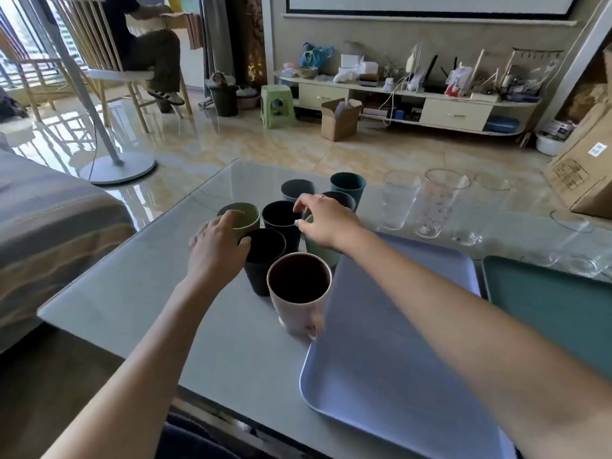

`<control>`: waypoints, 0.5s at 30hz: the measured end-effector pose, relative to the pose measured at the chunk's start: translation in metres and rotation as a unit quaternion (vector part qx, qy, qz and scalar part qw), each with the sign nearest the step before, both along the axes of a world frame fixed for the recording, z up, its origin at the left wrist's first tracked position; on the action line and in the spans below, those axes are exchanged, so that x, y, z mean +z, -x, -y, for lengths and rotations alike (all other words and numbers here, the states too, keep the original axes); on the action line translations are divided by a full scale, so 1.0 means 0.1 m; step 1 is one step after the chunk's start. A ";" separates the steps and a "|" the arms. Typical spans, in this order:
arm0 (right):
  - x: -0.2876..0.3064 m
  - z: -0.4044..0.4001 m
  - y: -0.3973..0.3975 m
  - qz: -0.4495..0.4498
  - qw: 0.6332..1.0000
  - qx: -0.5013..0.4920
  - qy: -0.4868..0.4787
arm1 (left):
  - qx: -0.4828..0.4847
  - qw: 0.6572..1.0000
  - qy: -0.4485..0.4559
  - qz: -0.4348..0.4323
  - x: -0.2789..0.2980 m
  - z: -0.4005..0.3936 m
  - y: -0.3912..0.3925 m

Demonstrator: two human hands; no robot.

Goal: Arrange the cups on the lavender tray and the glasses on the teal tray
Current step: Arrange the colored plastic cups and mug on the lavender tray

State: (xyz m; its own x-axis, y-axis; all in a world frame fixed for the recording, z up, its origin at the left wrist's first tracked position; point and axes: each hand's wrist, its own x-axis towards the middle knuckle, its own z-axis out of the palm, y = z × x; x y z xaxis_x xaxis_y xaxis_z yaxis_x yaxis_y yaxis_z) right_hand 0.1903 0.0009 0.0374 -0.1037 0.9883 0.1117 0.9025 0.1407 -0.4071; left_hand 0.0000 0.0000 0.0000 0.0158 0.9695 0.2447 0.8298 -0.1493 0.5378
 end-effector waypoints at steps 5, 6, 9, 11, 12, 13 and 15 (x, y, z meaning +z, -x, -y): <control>-0.02 -0.11 0.08 0.072 0.996 0.019 0.054 | -0.024 0.996 0.040 -0.072 -0.06 -0.17 -0.02; -0.03 -0.13 0.12 0.087 0.995 0.022 0.037 | -0.021 0.996 0.040 -0.078 -0.06 -0.20 -0.04; -0.03 -0.17 0.24 0.097 0.994 0.039 -0.015 | -0.009 0.997 0.023 -0.076 -0.03 -0.26 -0.08; -0.03 -0.18 0.33 0.088 0.994 0.057 -0.005 | -0.012 0.998 0.027 -0.059 -0.02 -0.28 -0.10; -0.04 -0.18 0.38 0.093 0.994 0.064 0.001 | -0.014 0.998 0.031 -0.053 -0.03 -0.28 -0.11; -0.06 -0.20 0.40 0.099 0.993 0.066 0.005 | -0.016 0.998 0.032 -0.050 -0.03 -0.28 -0.12; -0.10 -0.23 0.44 0.103 0.993 0.060 0.011 | -0.016 0.998 0.033 -0.050 -0.04 -0.28 -0.13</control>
